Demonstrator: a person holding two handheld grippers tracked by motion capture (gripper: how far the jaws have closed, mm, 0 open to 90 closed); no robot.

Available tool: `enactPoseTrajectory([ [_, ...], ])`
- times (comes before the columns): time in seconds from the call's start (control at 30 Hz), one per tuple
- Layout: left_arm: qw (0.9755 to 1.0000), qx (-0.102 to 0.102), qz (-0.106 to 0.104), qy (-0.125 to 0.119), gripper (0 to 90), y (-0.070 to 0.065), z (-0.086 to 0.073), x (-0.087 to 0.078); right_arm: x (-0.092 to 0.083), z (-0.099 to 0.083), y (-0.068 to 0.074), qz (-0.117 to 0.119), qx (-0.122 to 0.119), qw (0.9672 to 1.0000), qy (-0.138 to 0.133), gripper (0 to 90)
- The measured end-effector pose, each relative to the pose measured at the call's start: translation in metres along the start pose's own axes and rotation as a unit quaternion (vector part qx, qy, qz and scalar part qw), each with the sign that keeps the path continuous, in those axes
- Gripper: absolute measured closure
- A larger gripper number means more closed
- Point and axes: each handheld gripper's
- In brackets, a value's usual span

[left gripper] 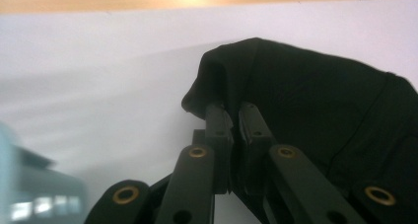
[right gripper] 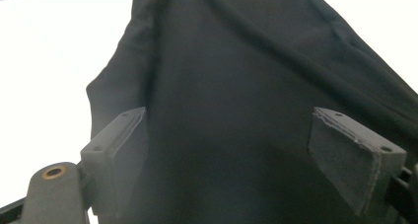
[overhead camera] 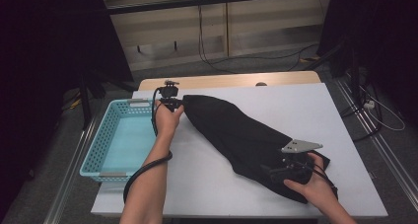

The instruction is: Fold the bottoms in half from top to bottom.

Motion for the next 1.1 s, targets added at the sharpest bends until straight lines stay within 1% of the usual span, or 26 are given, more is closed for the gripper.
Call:
enactPoseTrajectory([
  [0.03, 1.0, 0.003, 0.005, -0.001, 85.2, 0.001, 0.002, -0.002, 0.0, 0.0, 0.0, -0.001, 0.001, 1.0, 0.0, 15.9],
  [0.07, 0.9999, 0.001, 0.01, -0.006, 85.2, 0.002, 0.004, -0.005, -0.001, 0.0, -0.001, -0.002, 0.001, 1.0, -0.001, 15.8],
  [0.13, 0.9998, 0.003, 0.016, -0.014, 85.2, 0.004, 0.009, -0.011, -0.001, 0.0, -0.001, -0.002, 0.001, 1.0, -0.002, 15.8],
  [0.17, 0.9998, 0.002, 0.015, -0.014, 85.2, 0.005, 0.01, -0.012, -0.001, 0.0, -0.001, -0.002, 0.001, 1.0, -0.002, 15.7],
  [0.27, 0.9998, -0.011, -0.01, -0.011, 85.2, 0.003, 0.007, -0.014, 0.0, 0.0, -0.001, -0.002, 0.002, 1.0, -0.001, 15.7],
  [0.33, 0.9994, -0.006, -0.031, -0.012, 85.2, -0.004, 0.004, -0.015, 0.0, 0.0, -0.001, -0.001, 0.002, 1.0, -0.002, 15.7],
  [0.4, 0.9983, -0.005, -0.057, -0.012, 85.2, -0.012, -0.001, -0.017, -0.001, 0.0, -0.002, -0.002, 0.002, 1.0, -0.002, 15.6],
  [0.47, 0.9969, 0.01, -0.077, -0.013, 85.2, -0.022, -0.006, -0.019, -0.001, 0.0, -0.002, -0.002, 0.005, 1.0, -0.002, 15.6],
  [0.5, 0.9969, 0.01, -0.077, -0.013, 85.2, -0.022, -0.006, -0.019, 0.0, 0.0, -0.002, -0.002, 0.007, 1.0, -0.003, 15.7],
  [0.53, 0.9942, 0.019, -0.105, -0.013, 85.2, -0.034, -0.011, -0.021, 0.0, -0.001, -0.002, -0.001, 0.012, 0.9999, -0.002, 15.7],
  [0.57, 0.9942, 0.019, -0.105, -0.013, 85.1, -0.034, -0.011, -0.021, 0.0, -0.001, -0.002, -0.001, 0.012, 0.9999, -0.002, 15.7],
  [0.6, 0.9919, 0.041, -0.119, -0.018, 85.1, -0.047, -0.017, -0.023, 0.0, -0.001, -0.003, -0.003, 0.013, 0.9999, 0.0, 15.6],
  [0.63, 0.9897, 0.047, -0.135, -0.012, 85.1, -0.054, -0.021, -0.023, 0.0, -0.001, -0.003, -0.004, 0.013, 0.9999, 0.0, 15.6],
  [0.67, 0.9897, 0.047, -0.135, -0.012, 85.1, -0.054, -0.021, -0.023, 0.0, -0.001, -0.003, -0.004, 0.013, 0.9999, 0.0, 15.6],
  [0.7, 0.9857, 0.056, -0.158, -0.014, 85.1, -0.066, -0.029, -0.023, 0.0, -0.002, -0.004, -0.005, 0.016, 0.9999, -0.001, 15.6],
  [0.77, 0.983, 0.075, -0.167, -0.014, 85.1, -0.077, -0.037, -0.022, 0.0, -0.003, -0.006, -0.005, 0.019, 0.9998, 0.0, 15.6],
  [0.8, 0.9815, 0.077, -0.175, -0.013, 85.1, -0.082, -0.041, -0.021, 0.0, -0.003, -0.006, -0.006, 0.021, 0.9998, 0.0, 15.5],
  [0.83, 0.9815, 0.077, -0.175, -0.013, 85.1, -0.082, -0.041, -0.021, 0.0, -0.003, -0.006, -0.006, 0.022, 0.9997, 0.001, 15.4],
  [0.87, 0.9793, 0.083, -0.184, -0.01, 85.1, -0.086, -0.045, -0.02, 0.001, -0.004, -0.007, -0.006, 0.022, 0.9997, 0.002, 15.4],
  [0.9, 0.977, 0.083, -0.196, -0.008, 85.1, -0.092, -0.052, -0.017, 0.001, -0.004, -0.007, -0.008, 0.023, 0.9997, 0.003, 15.4],
  [0.93, 0.9752, 0.088, -0.203, -0.005, 85.1, -0.094, -0.056, -0.016, 0.001, -0.004, -0.007, -0.008, 0.024, 0.9997, 0.003, 15.4],
  [1.03, 0.9713, 0.089, -0.22, -0.004, 85.1, -0.101, -0.067, -0.013, 0.0, -0.005, -0.009, -0.01, 0.024, 0.9997, 0.003, 15.4],
  [1.07, 0.9705, 0.089, -0.224, -0.002, 85.0, -0.102, -0.071, -0.013, 0.0, -0.005, -0.009, -0.011, 0.025, 0.9996, 0.003, 15.4],
  [1.1, 0.9689, 0.09, -0.23, 0.001, 85.0, -0.103, -0.074, -0.012, 0.001, -0.005, -0.01, -0.013, 0.025, 0.9996, 0.003, 15.4],
])
Point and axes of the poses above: each handheld gripper's, and its own axes: x roughly forward along the jaws, z roughly out of its top, y roughly to its left, and after that the axes turned 9 degrees about -x, right-handed
